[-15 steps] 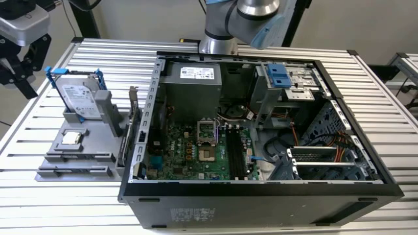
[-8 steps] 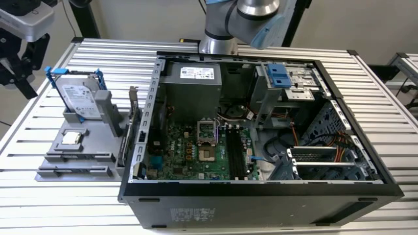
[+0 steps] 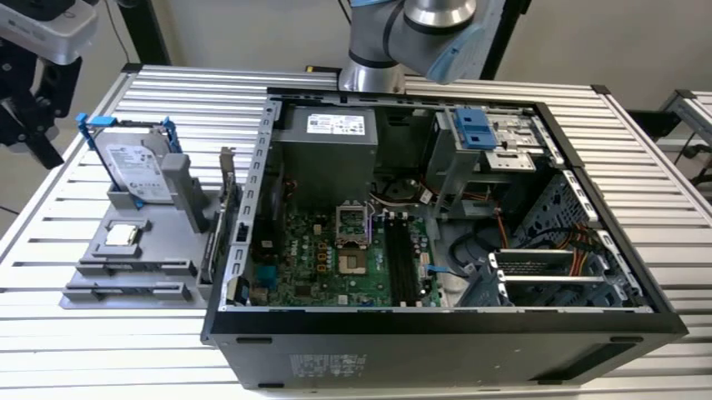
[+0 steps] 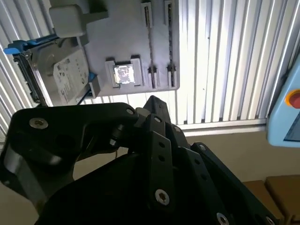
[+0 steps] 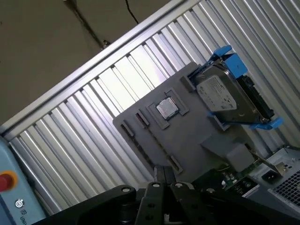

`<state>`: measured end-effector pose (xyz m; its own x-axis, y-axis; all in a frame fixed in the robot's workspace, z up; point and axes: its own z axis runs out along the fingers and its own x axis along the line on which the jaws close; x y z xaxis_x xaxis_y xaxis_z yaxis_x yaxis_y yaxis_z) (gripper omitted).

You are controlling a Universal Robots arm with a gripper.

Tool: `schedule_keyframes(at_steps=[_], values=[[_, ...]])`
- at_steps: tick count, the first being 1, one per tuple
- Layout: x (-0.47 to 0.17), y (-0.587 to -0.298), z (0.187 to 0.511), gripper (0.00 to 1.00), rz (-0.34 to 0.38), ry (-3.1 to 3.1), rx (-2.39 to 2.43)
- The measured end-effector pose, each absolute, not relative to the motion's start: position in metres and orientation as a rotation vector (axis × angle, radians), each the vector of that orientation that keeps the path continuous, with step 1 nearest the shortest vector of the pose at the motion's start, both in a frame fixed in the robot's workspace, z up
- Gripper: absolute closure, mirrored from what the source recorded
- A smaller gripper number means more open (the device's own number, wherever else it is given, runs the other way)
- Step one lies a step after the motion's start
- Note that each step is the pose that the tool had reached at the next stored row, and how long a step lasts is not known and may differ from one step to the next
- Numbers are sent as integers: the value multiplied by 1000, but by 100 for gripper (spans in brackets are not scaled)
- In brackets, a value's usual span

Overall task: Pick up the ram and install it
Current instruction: 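Pick up the ram and move it above insertion slot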

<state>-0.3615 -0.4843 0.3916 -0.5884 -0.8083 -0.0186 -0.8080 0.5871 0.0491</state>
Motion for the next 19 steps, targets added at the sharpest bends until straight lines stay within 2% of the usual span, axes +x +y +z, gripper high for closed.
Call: schedule_keyframes(at_steps=[19], values=[[-362,-484,392,100,-67,-2526,1875]])
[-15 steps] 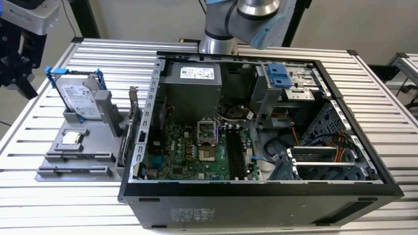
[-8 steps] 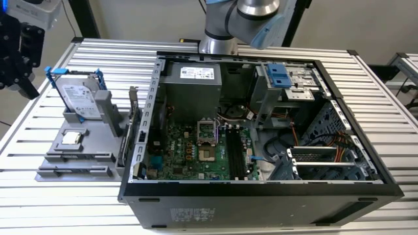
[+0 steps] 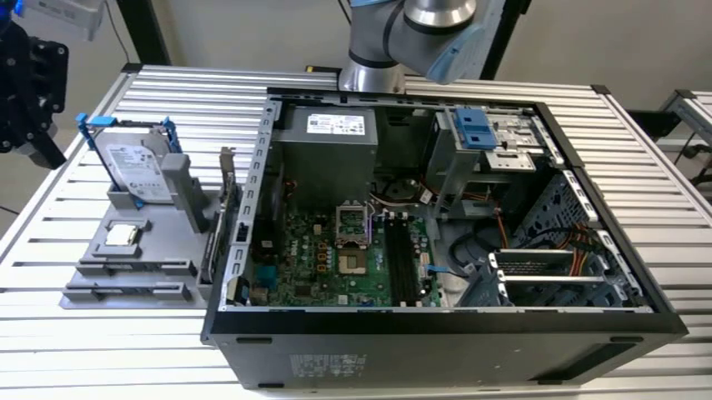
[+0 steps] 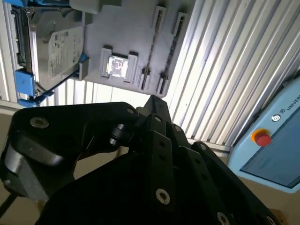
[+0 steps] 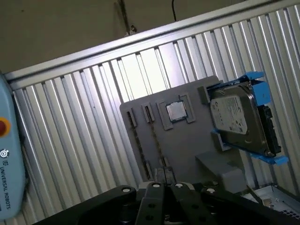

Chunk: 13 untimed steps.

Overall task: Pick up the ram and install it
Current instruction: 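Pick up the ram and move it above insertion slot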

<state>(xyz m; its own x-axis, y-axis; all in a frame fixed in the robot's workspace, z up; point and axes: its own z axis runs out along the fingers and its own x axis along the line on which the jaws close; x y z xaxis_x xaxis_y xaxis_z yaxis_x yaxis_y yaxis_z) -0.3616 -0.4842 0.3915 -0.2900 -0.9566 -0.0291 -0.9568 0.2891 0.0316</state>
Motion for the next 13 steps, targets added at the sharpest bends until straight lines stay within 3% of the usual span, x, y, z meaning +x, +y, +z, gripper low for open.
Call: schedule_keyframes(at_steps=[13], values=[[-362,-484,392,100,65,2283,-2155]])
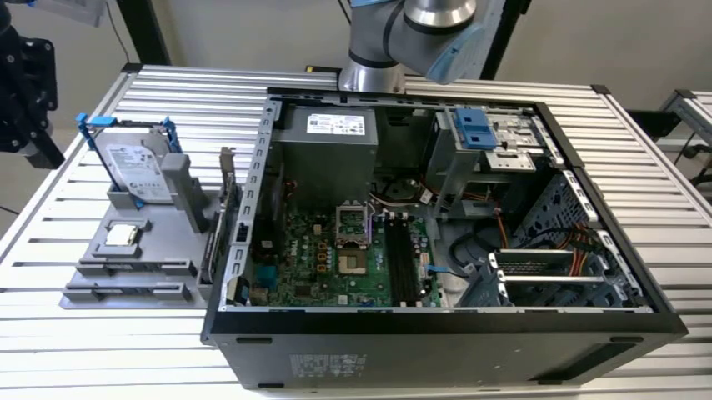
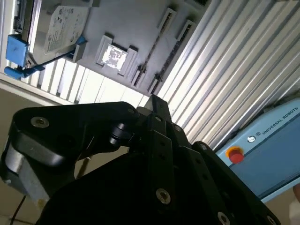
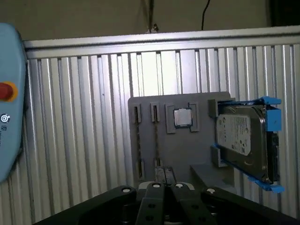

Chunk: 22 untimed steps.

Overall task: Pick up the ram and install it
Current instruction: 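Pick up the ram and move it above insertion slot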

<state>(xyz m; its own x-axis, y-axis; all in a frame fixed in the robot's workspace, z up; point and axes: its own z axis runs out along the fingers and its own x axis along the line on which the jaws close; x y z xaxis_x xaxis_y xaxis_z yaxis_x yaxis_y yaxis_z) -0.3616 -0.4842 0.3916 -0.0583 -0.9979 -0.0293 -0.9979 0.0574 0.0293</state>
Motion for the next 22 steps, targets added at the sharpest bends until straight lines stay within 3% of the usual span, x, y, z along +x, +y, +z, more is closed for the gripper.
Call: schedule_keyframes(at_steps=[11,12,22], values=[[-362,-484,392,100,65,2214,-2228],[-362,-484,392,0,65,2214,-2228],[-362,-484,392,0,65,2214,-2228]])
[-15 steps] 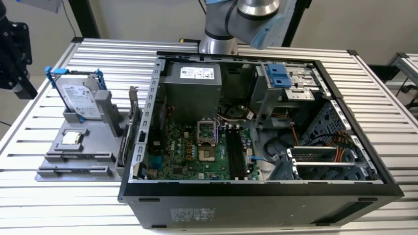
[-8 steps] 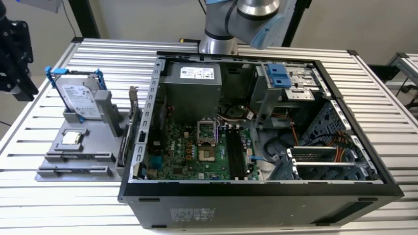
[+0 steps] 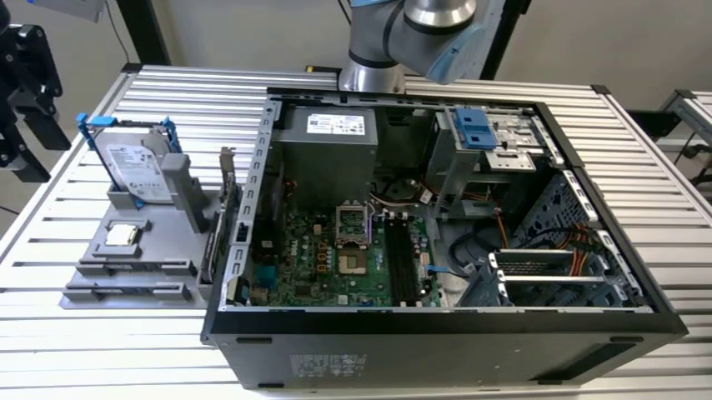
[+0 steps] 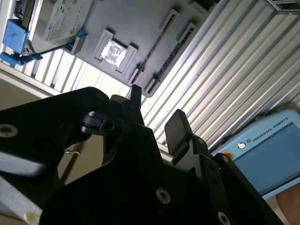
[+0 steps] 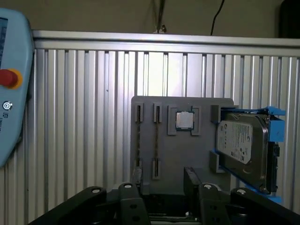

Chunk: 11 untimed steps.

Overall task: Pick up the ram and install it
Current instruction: 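Pick up the ram and move it above insertion slot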

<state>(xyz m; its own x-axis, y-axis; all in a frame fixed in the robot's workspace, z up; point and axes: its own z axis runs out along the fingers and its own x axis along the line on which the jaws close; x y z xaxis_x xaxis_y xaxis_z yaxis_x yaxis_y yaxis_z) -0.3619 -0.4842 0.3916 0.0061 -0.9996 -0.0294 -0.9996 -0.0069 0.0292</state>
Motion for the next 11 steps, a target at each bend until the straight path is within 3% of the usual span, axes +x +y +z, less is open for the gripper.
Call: schedule_keyframes(at_steps=[11], values=[[-361,-484,383,0,65,2190,-2252]])
